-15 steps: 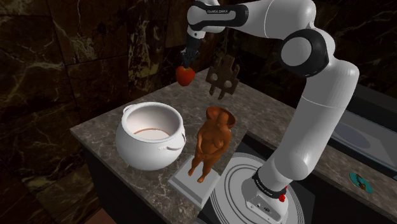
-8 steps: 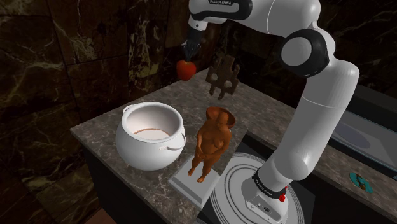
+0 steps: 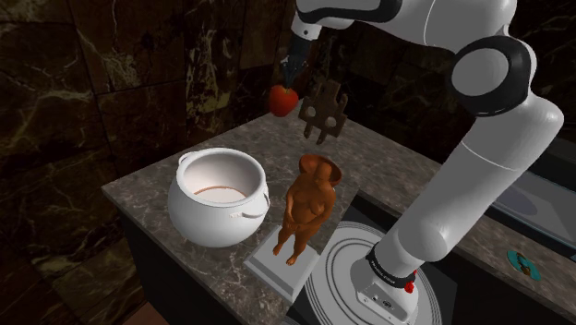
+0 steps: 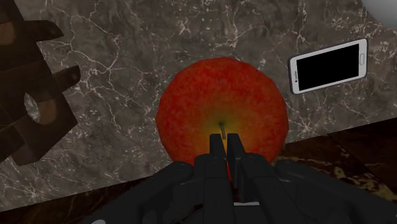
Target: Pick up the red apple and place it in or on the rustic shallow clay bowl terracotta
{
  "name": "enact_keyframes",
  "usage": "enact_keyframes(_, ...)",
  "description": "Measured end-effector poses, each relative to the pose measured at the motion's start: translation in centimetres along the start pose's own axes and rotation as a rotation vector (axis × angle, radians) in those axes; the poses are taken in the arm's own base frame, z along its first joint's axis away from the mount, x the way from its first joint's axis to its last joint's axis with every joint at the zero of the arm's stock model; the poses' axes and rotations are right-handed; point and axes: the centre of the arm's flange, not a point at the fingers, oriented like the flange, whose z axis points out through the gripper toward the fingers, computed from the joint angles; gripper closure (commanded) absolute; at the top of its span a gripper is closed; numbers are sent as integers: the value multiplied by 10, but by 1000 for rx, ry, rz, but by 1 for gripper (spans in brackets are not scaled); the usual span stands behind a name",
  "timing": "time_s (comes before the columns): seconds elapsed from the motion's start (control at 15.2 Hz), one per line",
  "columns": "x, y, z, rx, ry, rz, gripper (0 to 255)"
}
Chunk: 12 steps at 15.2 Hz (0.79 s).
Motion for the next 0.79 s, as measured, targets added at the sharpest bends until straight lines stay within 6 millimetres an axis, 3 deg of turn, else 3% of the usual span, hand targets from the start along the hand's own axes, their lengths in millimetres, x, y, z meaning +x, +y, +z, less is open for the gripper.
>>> enact_keyframes(0.79,-154,18,-48,0,0,0,255)
